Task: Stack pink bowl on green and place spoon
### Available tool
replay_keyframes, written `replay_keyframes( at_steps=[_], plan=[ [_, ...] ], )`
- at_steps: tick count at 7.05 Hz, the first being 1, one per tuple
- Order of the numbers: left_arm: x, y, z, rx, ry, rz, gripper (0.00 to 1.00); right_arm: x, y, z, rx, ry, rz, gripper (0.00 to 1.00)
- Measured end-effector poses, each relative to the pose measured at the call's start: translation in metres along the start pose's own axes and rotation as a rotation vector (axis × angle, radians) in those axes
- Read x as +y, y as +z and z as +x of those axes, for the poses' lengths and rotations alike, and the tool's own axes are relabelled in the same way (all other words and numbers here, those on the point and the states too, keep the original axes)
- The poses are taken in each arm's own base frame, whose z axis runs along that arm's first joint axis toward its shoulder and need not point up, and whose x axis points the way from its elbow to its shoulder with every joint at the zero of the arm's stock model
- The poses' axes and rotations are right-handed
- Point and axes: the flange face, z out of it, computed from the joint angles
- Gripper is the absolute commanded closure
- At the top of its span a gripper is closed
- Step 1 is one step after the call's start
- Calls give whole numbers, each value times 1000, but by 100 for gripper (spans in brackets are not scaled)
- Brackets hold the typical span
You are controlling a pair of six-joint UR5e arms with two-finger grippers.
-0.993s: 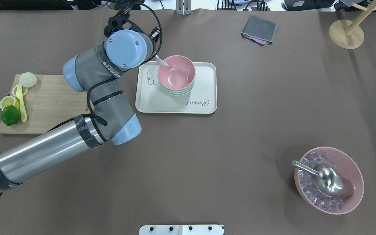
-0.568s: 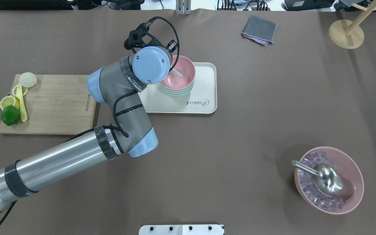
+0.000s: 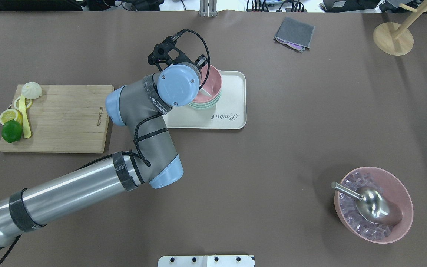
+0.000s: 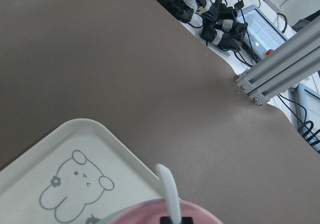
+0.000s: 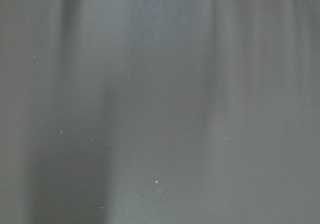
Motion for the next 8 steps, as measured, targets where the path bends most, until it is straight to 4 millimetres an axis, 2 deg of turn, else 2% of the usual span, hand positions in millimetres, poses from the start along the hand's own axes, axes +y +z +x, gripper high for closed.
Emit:
replay_keyframes(
  at_steps=[1,3,4,5,6,7,8],
  plan=[
    [0,0,-1,-1,3,0,2,0,0,0,0,0,0,0],
    [-1,-4,-3,4,64,-7,2,1,0,1,0,0,-1,0],
    [-4,-12,-12,1,121,-31,2,2,1,1,1,0,-2,0],
    [-8,-24,-25,-36,214,-73,2,2,1,1,2,-1,-2,0],
    [-16,-44,-42,-92,345,-121,2,2,1,2,2,-1,-2,0],
    [-33,-70,-63,-133,491,-171,2,2,1,2,2,-1,-3,0],
    [-61,-91,-86,-165,624,-217,2,2,1,2,2,-1,-3,0]
  ],
)
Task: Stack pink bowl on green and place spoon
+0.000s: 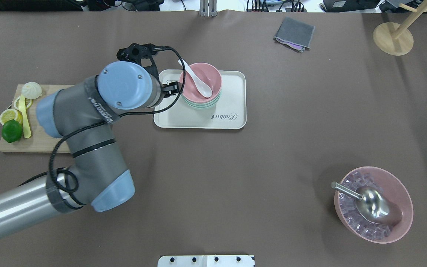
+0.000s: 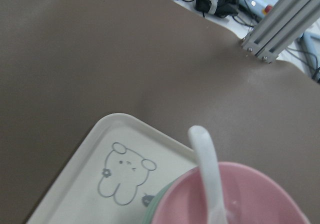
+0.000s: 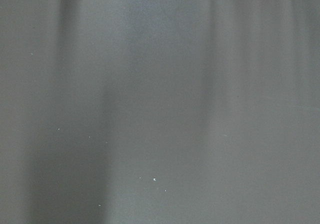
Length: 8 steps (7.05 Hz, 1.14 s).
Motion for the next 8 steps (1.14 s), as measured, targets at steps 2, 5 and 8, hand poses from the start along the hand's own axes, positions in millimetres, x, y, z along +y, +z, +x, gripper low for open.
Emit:
replay_keyframes(
  at_steps=[2,5,8],
  plan=[
    [-35,-14,-90,-57,234,-79,2,0,0,0,0,0,0,0],
    [-100,-18,-256,-111,509,-200,2,2,-1,3,0,4,2,0],
    [-135,-40,-464,-63,639,-310,2,2,-2,4,0,4,3,0]
  ],
)
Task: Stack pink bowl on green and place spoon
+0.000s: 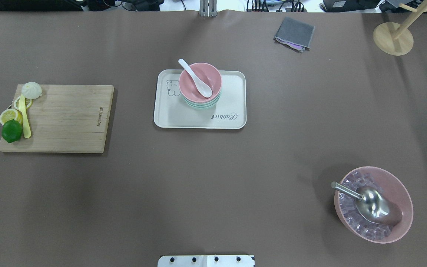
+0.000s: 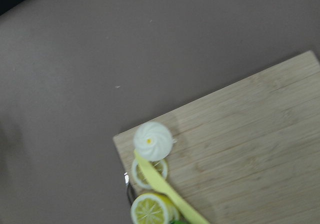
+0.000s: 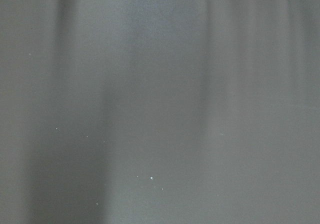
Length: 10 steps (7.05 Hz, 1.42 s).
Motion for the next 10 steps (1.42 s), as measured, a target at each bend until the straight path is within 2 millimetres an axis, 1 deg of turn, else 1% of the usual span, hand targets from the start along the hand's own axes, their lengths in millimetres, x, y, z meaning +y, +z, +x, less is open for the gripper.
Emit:
replay_keyframes(
  at_steps=[1,2,3,4,6,8,9,10],
  plan=[
    [39,6,-48,34,19,-10,2,0,0,0,0,0,0,0],
    [79,15,-80,76,3,-20,2,0,-1,1,-1,0,1,0],
    [117,28,-98,116,-39,-44,2,0,-1,1,-3,-1,3,0],
    [141,39,-110,134,-77,-63,2,0,-2,1,-4,-1,3,0],
    [165,44,-129,136,-153,-83,2,-1,-2,0,-9,-3,5,0],
    [188,42,-151,132,-263,-97,2,-1,-4,-1,-11,-3,8,0],
    [194,38,-158,133,-317,-103,2,-1,-8,1,-10,4,10,0],
    [195,33,-160,137,-367,-119,2,-2,-12,2,-9,14,8,0]
  ],
)
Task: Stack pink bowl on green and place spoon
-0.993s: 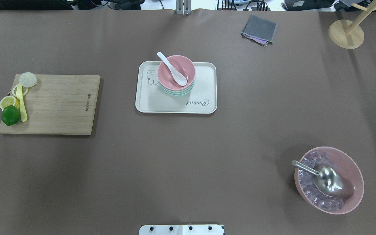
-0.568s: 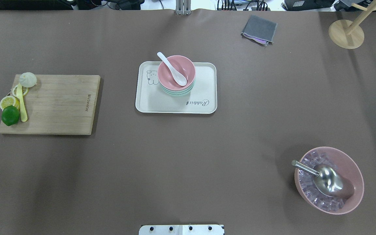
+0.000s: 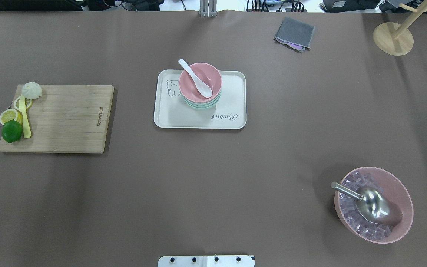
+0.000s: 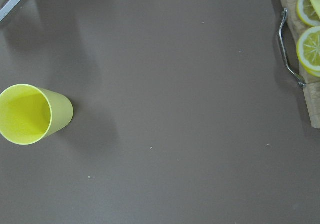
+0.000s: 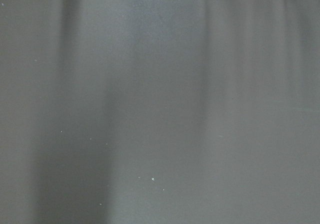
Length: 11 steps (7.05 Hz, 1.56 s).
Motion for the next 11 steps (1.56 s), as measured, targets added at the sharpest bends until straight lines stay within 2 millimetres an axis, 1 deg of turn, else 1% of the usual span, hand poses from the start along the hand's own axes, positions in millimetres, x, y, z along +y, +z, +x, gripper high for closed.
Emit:
replay_keyframes(
  at_steps=[2,3,4,5,6,9,11],
  plan=[
    [0,-13,8,3,-32,-7,2,-1,-8,-1,3,-22,-28,0],
    [1,-16,11,2,-31,-3,2,1,-16,-1,6,-58,-51,0],
    [2,-18,13,2,-31,-1,2,3,-29,-6,12,-74,-73,0],
    [2,-19,14,3,-31,2,2,7,-38,-10,16,-76,-89,0],
    [1,-21,15,3,-28,4,2,12,-38,-10,16,-71,-103,0],
    [0,-26,23,23,-8,23,2,32,-26,1,13,-31,-142,0],
    [1,-27,24,25,-3,25,2,36,-22,4,10,-21,-151,0]
  ],
)
